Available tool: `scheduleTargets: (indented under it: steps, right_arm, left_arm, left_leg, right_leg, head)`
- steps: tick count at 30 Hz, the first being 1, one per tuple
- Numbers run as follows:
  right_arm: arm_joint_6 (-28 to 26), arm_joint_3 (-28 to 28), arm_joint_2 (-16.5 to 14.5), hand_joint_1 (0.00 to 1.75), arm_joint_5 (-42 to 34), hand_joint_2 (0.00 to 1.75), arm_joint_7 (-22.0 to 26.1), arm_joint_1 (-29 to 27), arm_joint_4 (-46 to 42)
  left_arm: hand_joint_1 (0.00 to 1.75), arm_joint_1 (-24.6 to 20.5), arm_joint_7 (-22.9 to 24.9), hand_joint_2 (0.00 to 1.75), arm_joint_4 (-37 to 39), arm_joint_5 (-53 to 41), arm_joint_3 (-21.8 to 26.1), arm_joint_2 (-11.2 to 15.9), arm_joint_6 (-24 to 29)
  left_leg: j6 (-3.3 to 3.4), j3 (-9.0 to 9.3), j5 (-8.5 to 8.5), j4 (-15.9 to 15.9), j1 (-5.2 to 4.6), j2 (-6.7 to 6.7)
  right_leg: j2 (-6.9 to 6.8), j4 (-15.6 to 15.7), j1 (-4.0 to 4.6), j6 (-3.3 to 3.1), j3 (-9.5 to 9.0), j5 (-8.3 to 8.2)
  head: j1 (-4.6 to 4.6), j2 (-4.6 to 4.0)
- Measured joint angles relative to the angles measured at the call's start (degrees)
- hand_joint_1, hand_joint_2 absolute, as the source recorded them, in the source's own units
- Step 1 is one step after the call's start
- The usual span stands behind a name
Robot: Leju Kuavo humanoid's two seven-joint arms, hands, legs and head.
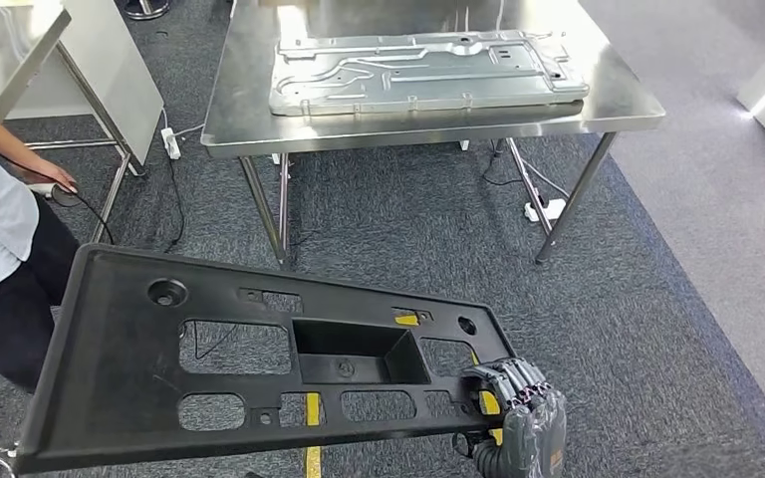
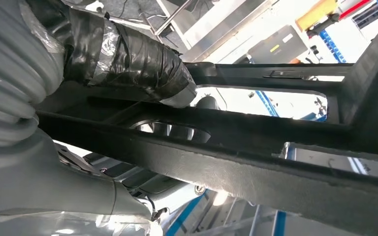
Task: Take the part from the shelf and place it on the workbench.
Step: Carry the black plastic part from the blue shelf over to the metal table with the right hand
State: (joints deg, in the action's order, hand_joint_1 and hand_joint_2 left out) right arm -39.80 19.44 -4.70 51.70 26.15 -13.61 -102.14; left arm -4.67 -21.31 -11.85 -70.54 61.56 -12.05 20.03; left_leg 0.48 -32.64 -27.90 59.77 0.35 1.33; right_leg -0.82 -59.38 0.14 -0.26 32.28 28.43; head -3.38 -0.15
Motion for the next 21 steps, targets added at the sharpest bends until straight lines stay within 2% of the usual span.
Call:
scheduleTargets:
  steps: [3, 4, 6, 8, 9, 10, 11, 12, 14, 15, 16, 19, 21]
  right_arm:
    - [-0.01, -0.16, 0.01, 1.75, 0.49, 1.75, -0.03, -0.11, -0.14]
    - [-0.01, -0.19, 0.01, 1.75, 0.63, 1.75, -0.05, -0.14, -0.18]
    - [-0.02, -0.22, 0.01, 1.75, 0.87, 1.75, -0.15, -0.21, -0.24]
    - [-0.02, -0.25, 0.01, 1.75, 1.14, 1.75, -0.25, -0.36, -0.25]
    - [-0.02, -0.29, 0.01, 1.75, 1.29, 1.75, -0.30, -0.46, -0.24]
    - [-0.02, -0.33, 0.01, 1.75, 1.44, 1.75, -0.32, -0.54, -0.24]
    - [-0.02, -0.37, 0.01, 1.75, 1.58, 1.75, -0.33, -0.60, -0.24]
    - [-0.02, -0.39, 0.01, 1.75, 1.68, 1.75, -0.33, -0.63, -0.24]
    - [-0.02, -0.40, 0.01, 1.75, 1.82, 1.75, -0.33, -0.68, -0.26]
    - [-0.02, -0.42, 0.01, 1.75, 1.85, 1.75, -0.34, -0.74, -0.27]
    - [-0.02, -0.44, 0.01, 1.75, 1.88, 1.75, -0.37, -0.81, -0.30]
    - [-0.02, -0.55, -0.01, 1.75, 2.00, 1.75, -0.42, -0.91, -0.49]
    - [-0.02, -0.64, -0.02, 1.75, 2.11, 1.75, -0.43, -0.95, -0.64]
  left_arm:
    - [0.00, -0.04, -0.04, 1.75, 0.00, -0.11, -0.01, -0.10, 0.01]
    - [0.00, -0.01, -0.04, 1.75, 0.00, -0.16, -0.01, -0.14, 0.03]
    - [0.00, -0.06, -0.06, 1.75, 0.00, -0.24, -0.01, -0.25, 0.06]
    - [0.00, -0.09, -0.07, 1.75, 0.00, -0.27, -0.01, -0.32, 0.08]
    - [0.00, -0.06, -0.07, 1.75, 0.00, -0.27, -0.01, -0.35, 0.08]
    - [0.00, -0.02, -0.07, 1.75, 0.00, -0.27, -0.01, -0.37, 0.07]
    - [0.00, -0.01, -0.08, 1.75, 0.00, -0.27, -0.01, -0.38, 0.05]
    - [0.00, -0.01, -0.10, 1.75, 0.00, -0.27, -0.01, -0.42, 0.04]
    - [0.00, -0.11, -0.16, 1.75, 0.00, -0.28, -0.01, -0.50, 0.02]
    - [0.00, -0.15, -0.20, 1.75, 0.00, -0.30, -0.01, -0.53, 0.02]
    - [0.00, -0.17, -0.25, 1.75, 0.00, -0.31, -0.01, -0.54, 0.02]
    - [0.00, -0.05, -0.55, 1.75, 0.00, -0.37, -0.01, -0.54, 0.01]
    - [0.00, -0.09, -0.82, 1.75, 0.00, -0.39, -0.01, -0.56, 0.00]
  left_leg:
    - [0.85, 0.17, 0.18, -0.81, -0.08, -0.50]
    - [1.19, 0.25, 0.37, -1.04, 0.02, -0.67]
    - [1.82, 0.33, 0.68, -1.40, 0.23, -0.90]
    - [2.05, 0.22, 0.73, -1.41, 0.21, -1.22]
    - [2.05, 0.20, 0.73, -1.40, 0.20, -1.44]
    - [2.03, 0.21, 0.72, -1.38, 0.21, -1.70]
    - [2.00, 0.27, 0.71, -1.36, 0.22, -2.02]
    - [1.94, 0.35, 0.68, -1.33, 0.24, -2.36]
    - [1.53, 0.33, 0.64, -1.21, 0.15, -3.01]
    - [1.19, 0.22, 0.67, -1.18, 0.13, -3.26]
    - [0.78, 0.09, 0.74, -1.20, 0.14, -3.50]
    - [-0.32, -0.20, 0.38, -0.89, 0.34, -3.55]
    - [-0.70, -1.92, -2.22, 3.08, 0.40, -2.79]
  right_leg:
    - [-0.45, -0.10, -0.01, 0.78, -0.06, 0.15]
    - [-0.37, -0.72, -0.08, 1.08, 0.12, 0.72]
    - [0.04, -5.08, -0.36, 1.66, 1.97, 3.56]
    - [0.24, -12.16, -0.58, 2.09, 5.33, 6.91]
    - [0.25, -14.51, -0.70, 2.25, 6.50, 7.47]
    - [0.27, -14.81, -0.82, 2.34, 6.71, 6.86]
    - [0.34, -12.94, -0.96, 2.36, 5.86, 5.26]
    - [0.69, -9.36, -1.10, 2.31, 4.15, 3.09]
    - [2.04, -2.39, -1.20, 2.03, 0.85, 0.46]
    - [2.57, -0.47, -1.14, 1.88, 0.03, 0.05]
    - [2.80, 0.16, -1.00, 1.70, -0.15, 0.21]
    - [2.15, 0.82, -0.96, 0.76, -0.27, -0.24]
    - [1.40, 1.31, -1.09, -0.06, -0.47, -0.48]
  head:
    - [-0.02, 0.00]
    - [-0.03, 0.00]
    - [-0.04, 0.00]
    - [-0.05, 0.00]
    - [-0.05, 0.00]
    - [-0.04, 0.00]
    - [-0.04, 0.00]
    - [-0.04, 0.00]
    - [-0.04, 0.00]
    - [-0.04, 0.00]
    - [-0.03, 0.00]
    - [-0.01, 0.00]
    - [0.11, 0.00]
